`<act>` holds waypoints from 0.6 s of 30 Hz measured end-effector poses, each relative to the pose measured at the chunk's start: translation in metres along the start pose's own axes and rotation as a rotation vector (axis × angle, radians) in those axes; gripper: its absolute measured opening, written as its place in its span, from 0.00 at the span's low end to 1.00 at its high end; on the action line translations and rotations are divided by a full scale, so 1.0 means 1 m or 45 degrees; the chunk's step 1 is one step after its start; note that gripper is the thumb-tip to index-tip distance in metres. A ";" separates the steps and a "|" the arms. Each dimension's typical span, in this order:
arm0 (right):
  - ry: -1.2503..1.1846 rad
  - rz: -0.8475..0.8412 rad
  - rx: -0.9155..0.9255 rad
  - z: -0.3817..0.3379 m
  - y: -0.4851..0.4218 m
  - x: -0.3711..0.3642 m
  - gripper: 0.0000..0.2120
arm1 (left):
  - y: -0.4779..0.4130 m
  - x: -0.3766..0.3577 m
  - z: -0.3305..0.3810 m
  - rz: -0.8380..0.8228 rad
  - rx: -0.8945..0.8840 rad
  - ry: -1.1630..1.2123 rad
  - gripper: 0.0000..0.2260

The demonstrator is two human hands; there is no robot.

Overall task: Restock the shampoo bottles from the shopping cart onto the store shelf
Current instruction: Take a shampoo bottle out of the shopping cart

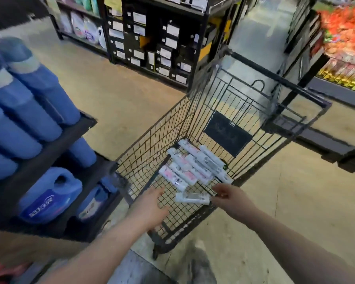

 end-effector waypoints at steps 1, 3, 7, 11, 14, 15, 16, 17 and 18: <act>0.021 -0.060 0.017 -0.001 -0.025 -0.001 0.21 | -0.013 -0.004 -0.002 0.002 0.037 0.031 0.28; 0.065 -0.170 0.043 0.001 -0.075 -0.004 0.20 | -0.037 -0.015 -0.005 -0.007 0.099 0.062 0.27; 0.246 -0.372 0.064 0.017 -0.174 -0.013 0.18 | -0.086 -0.040 -0.002 -0.007 0.254 0.126 0.26; 0.602 -0.618 0.109 0.047 -0.251 -0.041 0.17 | -0.130 -0.069 0.001 -0.042 0.380 0.226 0.21; 0.894 -0.776 0.152 0.075 -0.291 -0.074 0.18 | -0.159 -0.090 -0.006 -0.038 0.473 0.290 0.19; 0.983 -0.826 0.175 0.085 -0.301 -0.087 0.18 | -0.166 -0.095 -0.009 -0.036 0.507 0.300 0.18; 1.059 -0.866 0.213 0.095 -0.311 -0.101 0.17 | -0.174 -0.101 -0.014 -0.038 0.540 0.307 0.18; 1.117 -0.894 0.261 0.103 -0.319 -0.114 0.15 | -0.180 -0.106 -0.020 -0.023 0.560 0.319 0.17; 1.170 -0.908 0.295 0.110 -0.325 -0.126 0.14 | -0.184 -0.109 -0.025 -0.002 0.577 0.328 0.17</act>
Point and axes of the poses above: each hand's wrist, its own y-axis away from the middle knuckle, its own x-axis out of the back of the hand, z = x × y, the point moved 3 cm from there along -y, towards the middle knuckle, and after that the axes turned 4 degrees about -y, right-handed, at the moved point
